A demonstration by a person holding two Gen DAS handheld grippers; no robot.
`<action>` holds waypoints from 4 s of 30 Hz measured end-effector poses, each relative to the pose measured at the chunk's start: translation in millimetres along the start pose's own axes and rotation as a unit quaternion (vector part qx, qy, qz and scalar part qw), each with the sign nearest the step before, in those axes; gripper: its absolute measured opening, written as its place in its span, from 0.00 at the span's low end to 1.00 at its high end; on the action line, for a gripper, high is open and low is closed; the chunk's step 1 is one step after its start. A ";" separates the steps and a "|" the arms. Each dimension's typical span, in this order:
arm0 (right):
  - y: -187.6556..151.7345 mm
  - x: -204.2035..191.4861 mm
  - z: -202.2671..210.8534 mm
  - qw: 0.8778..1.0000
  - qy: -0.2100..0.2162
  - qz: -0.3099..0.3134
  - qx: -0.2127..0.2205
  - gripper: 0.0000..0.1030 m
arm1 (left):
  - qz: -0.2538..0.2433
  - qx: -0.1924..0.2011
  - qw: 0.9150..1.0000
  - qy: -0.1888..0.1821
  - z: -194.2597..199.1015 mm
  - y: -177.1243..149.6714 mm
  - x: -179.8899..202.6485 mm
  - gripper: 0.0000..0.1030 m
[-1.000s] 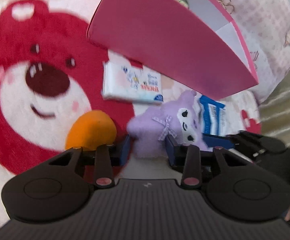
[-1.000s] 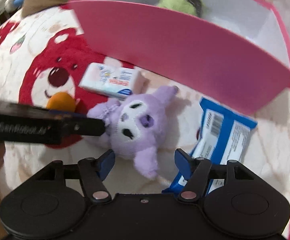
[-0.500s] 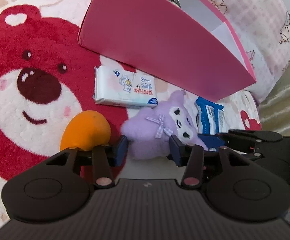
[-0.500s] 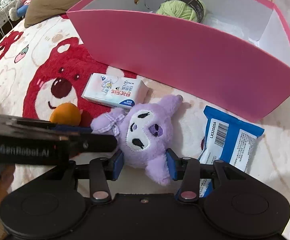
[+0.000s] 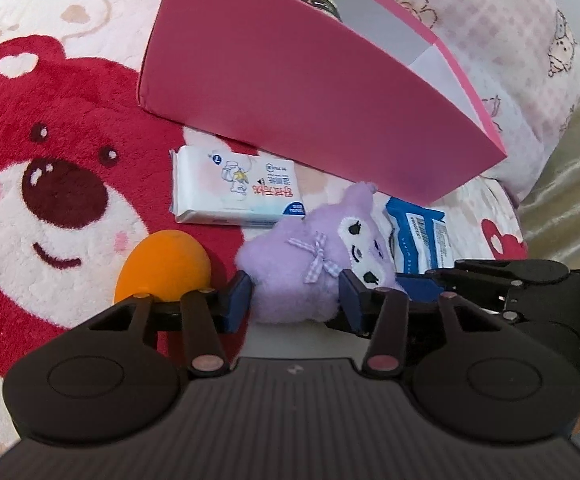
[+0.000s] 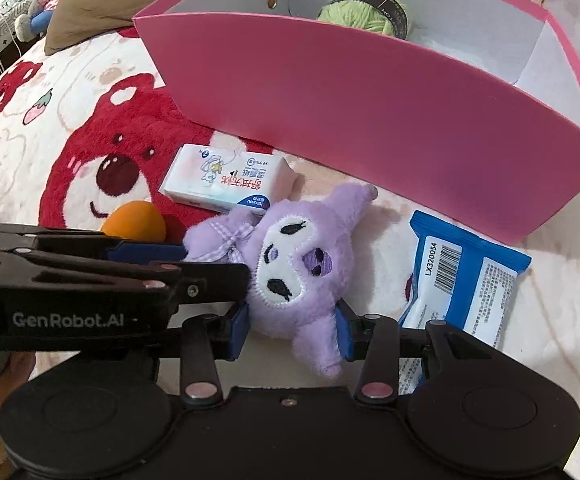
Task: Organize objects
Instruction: 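Lift the purple plush with the left tool and carry it over the pink box, then lower the purple plush into the pink box beside the yarn ball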
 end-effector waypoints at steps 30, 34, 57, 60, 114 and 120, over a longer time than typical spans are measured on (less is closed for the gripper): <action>1.5 -15.8 62.8 0.999 -0.016 -0.018 0.039 0.47 | -0.060 -0.016 0.998 0.008 58.8 11.5 41.3 0.33; 3.6 -16.4 77.4 0.998 -0.007 -0.030 0.054 0.47 | -0.115 -0.018 0.993 0.017 77.3 20.0 60.9 0.33; 11.9 -22.1 178.7 0.990 0.006 -0.079 0.113 0.47 | -0.182 -0.049 0.982 -0.005 159.1 44.8 131.6 0.33; 16.1 -20.1 186.9 0.988 0.000 -0.077 0.131 0.47 | -0.191 -0.043 0.981 -0.001 161.5 51.2 138.6 0.33; 123.6 89.7 36.8 0.978 -0.027 -0.182 0.097 0.47 | -0.084 -0.056 0.994 -0.053 -33.3 180.2 63.4 0.34; 118.9 99.0 22.1 0.976 -0.039 -0.199 0.075 0.47 | -0.070 -0.076 0.993 -0.059 -54.2 173.7 55.8 0.35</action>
Point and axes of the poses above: each gripper's, at about its wrist camera, not at the fingertips, and z roughly against the way its jaws point, x to its right, y to its top, the point moved 7 cm from there along -z, roughly the way its jaws point, and after that the axes turned 11 degrees about -y, right-handed, at the moved point
